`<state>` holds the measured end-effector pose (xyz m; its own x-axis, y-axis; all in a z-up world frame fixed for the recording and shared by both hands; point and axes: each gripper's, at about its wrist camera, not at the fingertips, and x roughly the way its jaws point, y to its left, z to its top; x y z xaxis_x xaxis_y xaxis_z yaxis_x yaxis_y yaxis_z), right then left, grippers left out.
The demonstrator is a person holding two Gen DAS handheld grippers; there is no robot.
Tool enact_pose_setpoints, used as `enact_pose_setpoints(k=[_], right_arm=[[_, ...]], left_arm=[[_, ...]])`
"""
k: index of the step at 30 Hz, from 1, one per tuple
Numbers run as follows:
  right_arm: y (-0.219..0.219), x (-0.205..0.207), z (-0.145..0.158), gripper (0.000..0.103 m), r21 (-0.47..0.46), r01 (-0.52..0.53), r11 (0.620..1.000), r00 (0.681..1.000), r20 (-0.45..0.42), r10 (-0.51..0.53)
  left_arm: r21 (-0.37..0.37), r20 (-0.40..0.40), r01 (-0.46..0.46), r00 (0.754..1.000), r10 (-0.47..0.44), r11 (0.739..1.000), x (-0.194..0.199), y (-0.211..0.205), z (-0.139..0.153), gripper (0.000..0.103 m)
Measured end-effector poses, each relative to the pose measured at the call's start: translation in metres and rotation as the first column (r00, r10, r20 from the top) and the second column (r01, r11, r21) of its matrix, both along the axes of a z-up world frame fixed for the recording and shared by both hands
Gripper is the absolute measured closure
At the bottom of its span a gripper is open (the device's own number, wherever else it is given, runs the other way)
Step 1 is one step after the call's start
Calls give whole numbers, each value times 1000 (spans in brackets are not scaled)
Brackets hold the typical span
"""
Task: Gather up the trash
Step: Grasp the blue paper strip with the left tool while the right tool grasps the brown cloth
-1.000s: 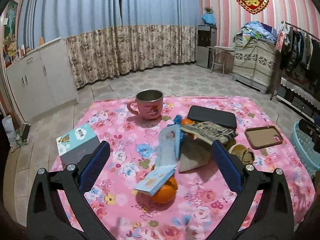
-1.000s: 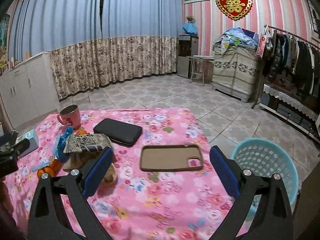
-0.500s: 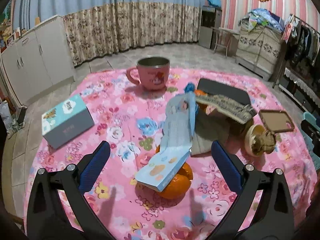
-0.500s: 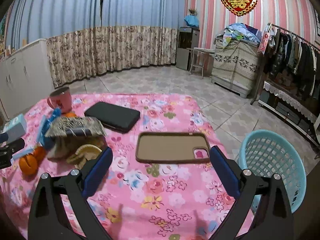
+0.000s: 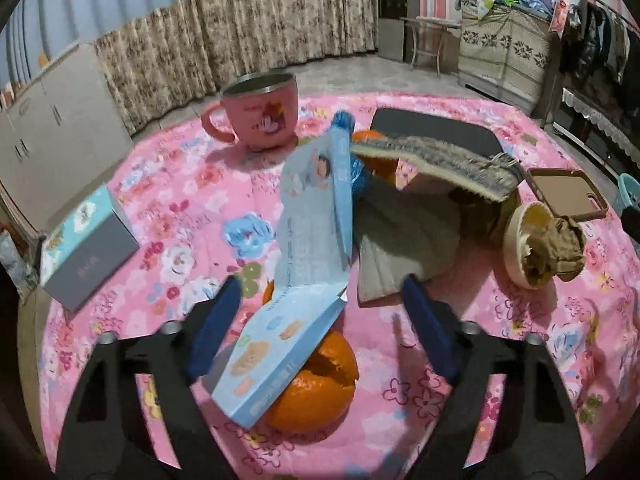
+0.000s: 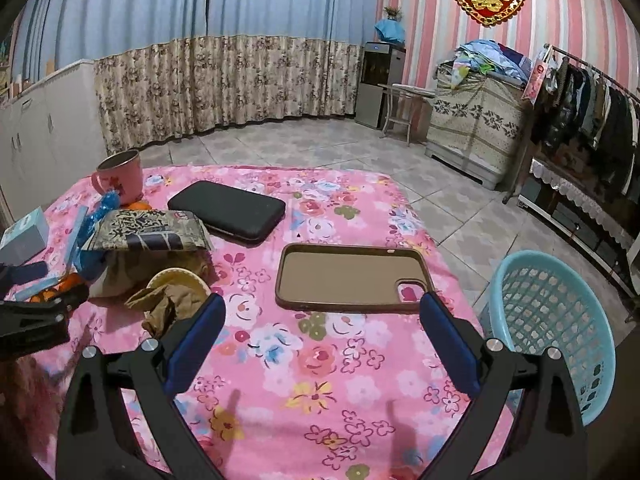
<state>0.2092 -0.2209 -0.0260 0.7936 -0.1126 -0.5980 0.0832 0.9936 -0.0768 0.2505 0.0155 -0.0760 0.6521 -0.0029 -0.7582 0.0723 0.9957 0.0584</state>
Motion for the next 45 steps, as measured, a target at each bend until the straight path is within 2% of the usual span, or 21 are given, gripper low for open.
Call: enact_pose_setpoints(k=[1,3,8,13,16,21,29,34,36,38,39,40,41,42,45], right_arm=[[0,0,-1,8,0,1,1000,1000,-3,-1],[-1,1,-2,8,6,3,1000,1000,-8,-3],[1,0,-5,8,6,-4,1000,1000,-14,4],[11,1,-9,8,-7,-34,999,999,-22,34],[17,0,-13,8,-7,-52,999,998,-32,52],[29,0,-18,8,8,-85,996,995,-50,86],[58,-6,-23,8,-6,-145,989,988,-62,144],[71,5,-23,9,-8,-176,984,982,-63,175],[73,10,-23,16,5,-184,983,981,-65,184],[73,18,-26,33,41,-206,978,974,-89,209],[74,20,-28,35,55,-214,975,971,-98,219],[74,21,-31,41,66,-225,972,967,-109,231],[74,22,-34,54,68,-237,969,963,-114,243],[75,22,-36,60,68,-250,966,960,-114,257],[74,17,-34,63,45,-270,962,958,-82,273]], left_arm=[[-12,-11,-3,1000,3,1000,2,2,-1,42],[-32,-29,-14,999,13,999,4,9,-3,51],[-63,-12,-28,1000,27,998,2,22,7,61],[-61,3,-17,1000,17,998,-2,27,17,86],[-75,6,-9,1000,10,997,-3,31,20,93],[-120,1,-22,1000,23,993,-1,45,21,95],[-133,62,-45,997,54,990,-11,64,44,97],[-157,61,-47,996,57,987,-15,69,48,97],[-158,64,-41,997,52,987,-17,69,49,97],[-153,71,-38,996,49,987,-20,69,51,97],[-154,72,-38,996,50,987,-20,69,52,97],[-157,71,-41,996,53,987,-21,69,52,97],[-158,70,-44,996,56,986,-20,70,53,97],[-158,69,-46,996,58,986,-20,70,53,97],[-150,70,-41,996,52,988,-21,69,53,97]])
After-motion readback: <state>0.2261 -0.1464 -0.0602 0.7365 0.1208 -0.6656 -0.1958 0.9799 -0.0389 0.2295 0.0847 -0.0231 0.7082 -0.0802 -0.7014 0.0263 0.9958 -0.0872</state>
